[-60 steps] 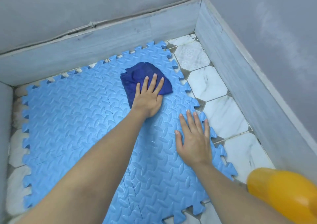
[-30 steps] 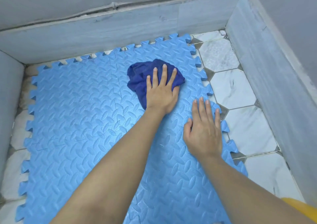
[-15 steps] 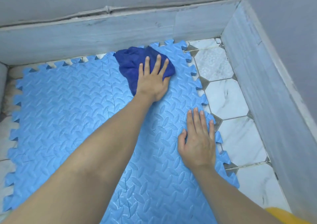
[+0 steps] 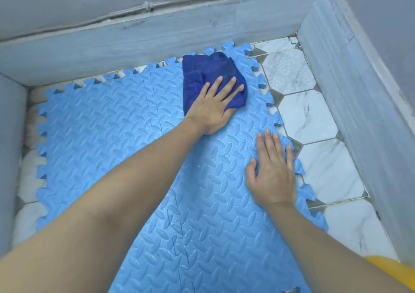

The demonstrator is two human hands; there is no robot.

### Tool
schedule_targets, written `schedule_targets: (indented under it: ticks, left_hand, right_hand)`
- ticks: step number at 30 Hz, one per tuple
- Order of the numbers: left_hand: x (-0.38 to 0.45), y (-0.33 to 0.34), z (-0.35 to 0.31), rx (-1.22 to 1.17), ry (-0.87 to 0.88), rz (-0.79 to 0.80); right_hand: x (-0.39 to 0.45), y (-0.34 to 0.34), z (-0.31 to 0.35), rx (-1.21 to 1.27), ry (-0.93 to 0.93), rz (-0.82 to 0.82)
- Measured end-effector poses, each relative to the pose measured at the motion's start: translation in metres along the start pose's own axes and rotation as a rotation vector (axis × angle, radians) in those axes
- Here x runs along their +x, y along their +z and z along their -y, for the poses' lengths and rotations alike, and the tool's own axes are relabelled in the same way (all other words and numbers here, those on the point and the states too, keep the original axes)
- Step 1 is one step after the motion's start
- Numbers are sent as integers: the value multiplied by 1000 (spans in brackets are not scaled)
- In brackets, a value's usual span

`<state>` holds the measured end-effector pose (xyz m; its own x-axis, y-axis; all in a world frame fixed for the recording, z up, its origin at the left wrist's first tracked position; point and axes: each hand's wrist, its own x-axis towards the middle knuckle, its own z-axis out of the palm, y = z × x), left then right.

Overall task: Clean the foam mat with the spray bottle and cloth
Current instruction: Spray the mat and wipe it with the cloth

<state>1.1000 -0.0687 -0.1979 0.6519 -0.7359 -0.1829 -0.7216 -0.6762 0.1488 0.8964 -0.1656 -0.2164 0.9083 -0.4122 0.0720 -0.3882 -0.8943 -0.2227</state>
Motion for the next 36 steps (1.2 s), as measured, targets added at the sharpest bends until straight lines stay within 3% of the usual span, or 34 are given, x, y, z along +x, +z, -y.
schedule_targets:
  ticks: [3, 7, 9, 15, 17, 19, 25, 27, 29, 34, 36]
  left_hand:
    - [-46, -2, 63, 15, -90, 8]
    - [-130, -11, 154, -92, -599, 31]
    - [-165, -7, 157, -122, -691, 42]
    - [-222, 35, 26, 40, -91, 94]
    - [-229, 41, 25, 39, -23, 67]
    - [-224, 40, 57, 2, -150, -9]
    - [-219, 26, 171, -158, -878, -147]
    - [-222, 23, 182, -192, -965, -125]
    - [-225, 26, 157, -175, -892, -111]
    - [-279, 50, 17, -74, -362, -27]
    - [-307, 53, 20, -103, -285, -2]
  right_hand:
    - [0, -1, 0, 7, 1, 26]
    - [-1, -4, 1, 15, 13, 39]
    - [1, -4, 1, 19, 19, 41]
    - [-2, -5, 1, 44, 26, 62]
    - [-2, -4, 3, 54, 36, 56]
    - [-1, -3, 3, 57, 33, 47]
    - [-1, 1, -1, 33, -1, 17]
    - [-1, 1, -1, 26, -1, 21]
    - [-1, 1, -1, 10, -7, 26]
    - [-2, 0, -1, 13, 2, 33]
    - [-2, 0, 0, 18, -6, 20]
